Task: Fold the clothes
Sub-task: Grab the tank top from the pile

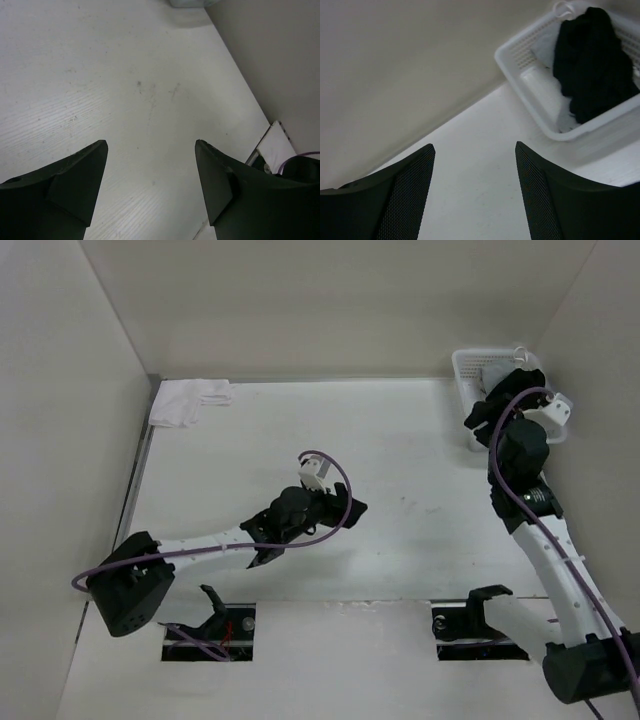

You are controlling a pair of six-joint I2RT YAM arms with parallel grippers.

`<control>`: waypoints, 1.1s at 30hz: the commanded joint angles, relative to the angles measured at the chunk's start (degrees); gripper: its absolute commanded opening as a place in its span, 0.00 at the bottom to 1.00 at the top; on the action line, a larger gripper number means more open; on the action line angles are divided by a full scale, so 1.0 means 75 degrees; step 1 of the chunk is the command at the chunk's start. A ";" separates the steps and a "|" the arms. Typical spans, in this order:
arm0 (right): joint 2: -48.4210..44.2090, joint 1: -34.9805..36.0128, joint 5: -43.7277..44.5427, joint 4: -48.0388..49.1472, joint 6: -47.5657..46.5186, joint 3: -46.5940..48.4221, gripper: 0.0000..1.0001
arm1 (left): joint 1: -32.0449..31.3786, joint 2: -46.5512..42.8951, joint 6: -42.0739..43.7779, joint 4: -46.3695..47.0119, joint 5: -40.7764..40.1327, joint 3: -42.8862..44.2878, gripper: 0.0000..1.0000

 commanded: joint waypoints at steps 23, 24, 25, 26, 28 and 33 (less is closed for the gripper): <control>0.6236 -0.2987 -0.1175 -0.1676 -0.0598 0.3574 0.75 | 0.0281 0.1485 0.0016 0.1387 0.0833 -0.0056 0.70; 0.6783 -0.3069 -0.1210 -0.1931 -0.0680 0.4063 0.75 | 0.0304 0.1532 -0.0007 0.1422 0.0856 -0.0067 0.70; 0.7113 -0.3104 -0.1141 -0.2004 -0.0785 0.4346 0.75 | 0.0339 0.1567 -0.0031 0.1457 0.0880 -0.0067 0.70; 0.7325 -0.3139 -0.1117 -0.2074 -0.0844 0.4534 0.74 | 0.0351 0.1602 -0.0043 0.1481 0.0891 -0.0067 0.70; 0.7923 -0.3233 -0.1012 -0.2261 -0.0962 0.5108 0.71 | 0.0375 0.1626 -0.0054 0.1481 0.0915 -0.0079 0.70; 0.8545 -0.3304 -0.0415 -0.2180 -0.1254 0.5649 0.69 | 0.0386 0.1696 -0.0054 0.1504 0.0915 -0.0067 0.70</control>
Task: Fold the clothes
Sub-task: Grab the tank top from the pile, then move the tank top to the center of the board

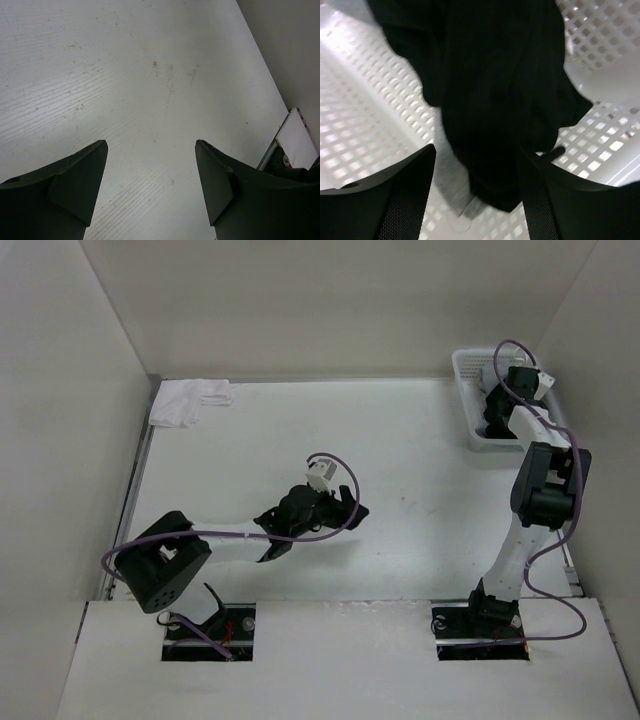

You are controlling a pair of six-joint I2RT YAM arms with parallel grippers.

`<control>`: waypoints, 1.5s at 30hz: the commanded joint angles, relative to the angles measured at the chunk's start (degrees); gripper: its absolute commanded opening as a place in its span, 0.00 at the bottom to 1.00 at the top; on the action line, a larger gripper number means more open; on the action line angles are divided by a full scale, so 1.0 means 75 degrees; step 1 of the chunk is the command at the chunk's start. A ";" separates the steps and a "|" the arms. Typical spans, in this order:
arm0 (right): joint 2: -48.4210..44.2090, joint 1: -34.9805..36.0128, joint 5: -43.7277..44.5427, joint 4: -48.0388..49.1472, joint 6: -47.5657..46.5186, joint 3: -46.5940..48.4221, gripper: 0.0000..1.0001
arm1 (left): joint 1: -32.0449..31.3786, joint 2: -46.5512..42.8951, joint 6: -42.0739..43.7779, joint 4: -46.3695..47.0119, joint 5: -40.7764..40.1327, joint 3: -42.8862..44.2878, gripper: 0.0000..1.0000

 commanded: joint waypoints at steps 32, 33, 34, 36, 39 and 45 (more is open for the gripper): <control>-0.5966 0.4192 -0.1324 0.1794 -0.0941 0.1407 0.02 | 0.1423 -0.1012 -0.0807 0.0751 -0.0218 -0.0828 0.68; -0.6083 0.4614 -0.1324 0.1712 -0.1059 0.1349 0.02 | 0.1623 -0.1211 -0.0889 0.0716 -0.0229 -0.0922 0.68; -0.6235 0.5094 -0.1347 0.1664 -0.1107 0.1117 0.02 | 0.1961 -0.1526 -0.1040 0.0670 -0.0253 -0.1085 0.68; -0.6482 0.5845 -0.1429 0.1734 -0.1049 0.0380 0.03 | 0.2558 -0.2089 -0.1321 0.0506 -0.0264 -0.1332 0.68; -0.6624 0.7228 -0.1499 0.2260 -0.0605 -0.1866 0.10 | 0.3531 -0.2932 -0.1604 -0.0032 -0.0171 -0.1578 0.68; -0.6376 0.8766 -0.1933 0.3011 0.0157 -0.5081 0.47 | 0.4835 -0.4400 -0.1628 -0.1638 0.0028 -0.1825 0.68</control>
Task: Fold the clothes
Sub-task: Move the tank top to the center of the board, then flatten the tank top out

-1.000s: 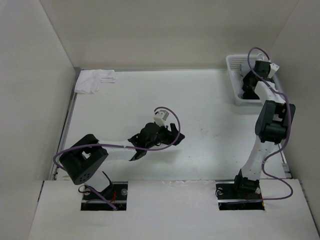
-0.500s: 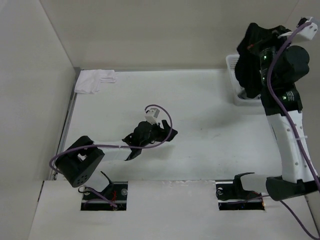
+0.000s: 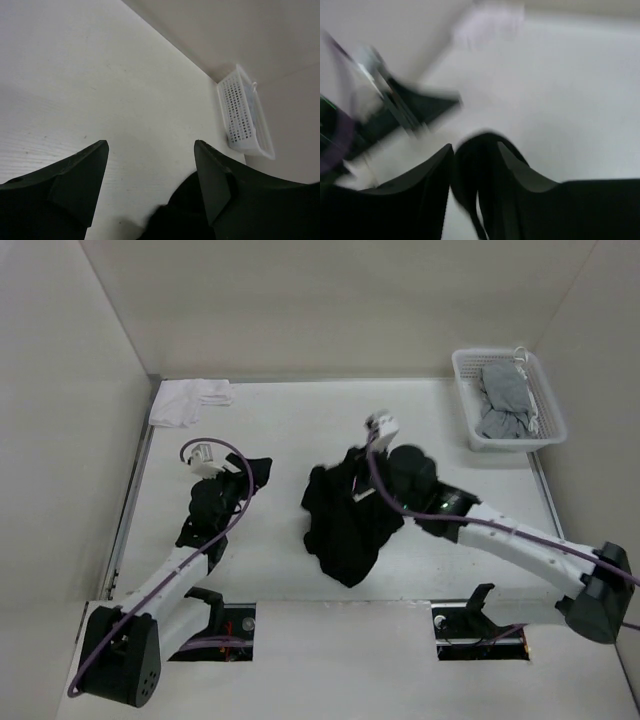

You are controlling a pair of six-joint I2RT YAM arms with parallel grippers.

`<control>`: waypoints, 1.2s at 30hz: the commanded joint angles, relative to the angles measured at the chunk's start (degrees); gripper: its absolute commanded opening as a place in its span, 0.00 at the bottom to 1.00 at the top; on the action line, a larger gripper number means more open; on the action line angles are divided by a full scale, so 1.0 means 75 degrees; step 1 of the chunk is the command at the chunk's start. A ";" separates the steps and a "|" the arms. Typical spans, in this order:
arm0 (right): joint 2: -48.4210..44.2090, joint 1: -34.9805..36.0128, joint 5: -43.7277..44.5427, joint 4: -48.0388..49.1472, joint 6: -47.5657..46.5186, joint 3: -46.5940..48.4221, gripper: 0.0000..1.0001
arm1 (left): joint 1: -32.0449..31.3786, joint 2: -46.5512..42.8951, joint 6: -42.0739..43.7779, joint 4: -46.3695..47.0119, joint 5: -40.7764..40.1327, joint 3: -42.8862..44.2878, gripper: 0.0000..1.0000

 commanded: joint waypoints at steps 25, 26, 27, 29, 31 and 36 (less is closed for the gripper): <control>0.1435 -0.2219 0.2318 -0.0687 0.3593 -0.3489 0.72 | -0.4533 0.3065 0.3250 -0.1880 -0.2177 0.2397 0.65; 0.1646 -0.2243 0.2225 -0.0581 0.3628 -0.3407 0.71 | -0.4663 0.3195 0.3367 -0.1774 -0.2036 0.2527 0.66; 0.1764 -0.2254 0.2143 -0.0534 0.3640 -0.3349 0.71 | -0.4804 0.3347 0.3565 -0.1657 -0.1826 0.2679 0.66; 0.2139 -0.2360 0.1967 -0.0277 0.3734 -0.3208 0.59 | -0.5061 0.3709 0.3777 -0.1527 -0.1370 0.2948 0.66; 0.2386 -0.2535 0.1885 0.0075 0.3757 -0.3161 0.31 | -0.5156 0.3980 0.3860 -0.1550 -0.1122 0.3090 0.64; 0.1721 -0.2583 0.2422 0.0791 0.3384 -0.3266 0.02 | -0.5297 0.4670 0.3895 -0.1387 -0.0735 0.3207 0.62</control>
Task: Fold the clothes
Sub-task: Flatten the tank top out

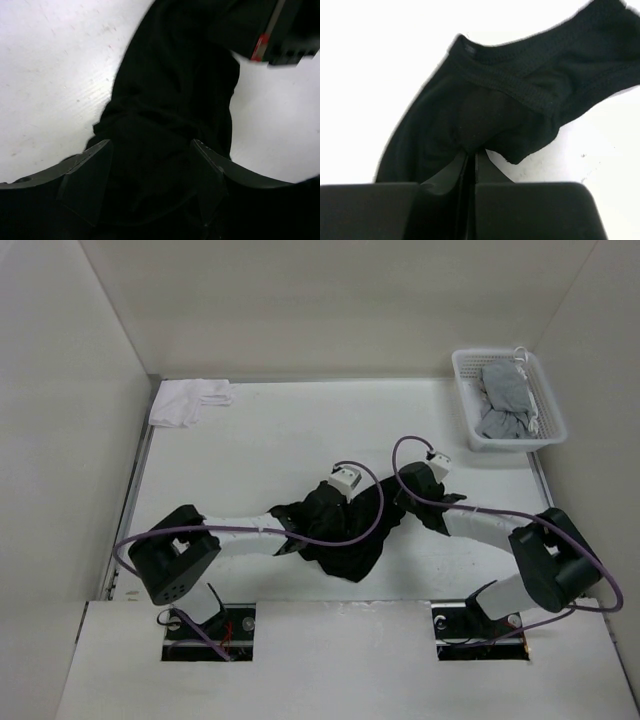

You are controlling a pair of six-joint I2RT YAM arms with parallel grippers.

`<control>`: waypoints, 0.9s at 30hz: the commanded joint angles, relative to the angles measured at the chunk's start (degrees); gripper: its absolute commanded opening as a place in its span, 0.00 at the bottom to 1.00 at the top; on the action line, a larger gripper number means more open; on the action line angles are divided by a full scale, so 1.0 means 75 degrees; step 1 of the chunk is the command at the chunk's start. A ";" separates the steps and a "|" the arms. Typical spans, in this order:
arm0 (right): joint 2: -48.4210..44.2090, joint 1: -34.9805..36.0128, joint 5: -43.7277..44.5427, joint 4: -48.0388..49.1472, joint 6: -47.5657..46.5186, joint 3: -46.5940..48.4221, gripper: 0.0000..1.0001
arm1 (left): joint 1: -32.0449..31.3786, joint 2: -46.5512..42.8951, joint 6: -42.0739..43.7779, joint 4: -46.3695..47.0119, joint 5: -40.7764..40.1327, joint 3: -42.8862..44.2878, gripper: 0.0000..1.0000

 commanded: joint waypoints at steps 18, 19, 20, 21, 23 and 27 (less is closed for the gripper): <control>-0.5182 0.0780 0.1203 -0.0977 -0.2636 0.1985 0.01 | 0.0625 -0.4873 -0.0705 -0.0337 -0.1188 -0.0644 0.04; -0.5439 0.1153 0.1355 -0.1292 -0.2834 0.2393 0.02 | 0.0718 -0.5503 -0.0845 -0.0547 -0.1270 -0.0702 0.04; -0.5557 0.1412 0.1484 -0.1469 -0.2928 0.2640 0.02 | 0.0719 -0.5636 -0.0870 -0.0584 -0.1283 -0.0714 0.04; -0.5616 0.1577 0.1555 -0.1564 -0.2976 0.2770 0.02 | 0.0754 -0.6090 -0.0951 -0.0746 -0.1329 -0.0726 0.04; -0.5850 0.2662 0.2161 -0.1833 -0.3326 0.3495 0.02 | 0.0603 -0.6865 -0.1034 -0.1075 -0.1504 -0.0691 0.04; -0.5828 0.4796 0.3556 -0.1613 -0.4310 0.4387 0.02 | 0.0052 -0.7804 -0.0765 -0.1462 -0.2043 -0.0422 0.04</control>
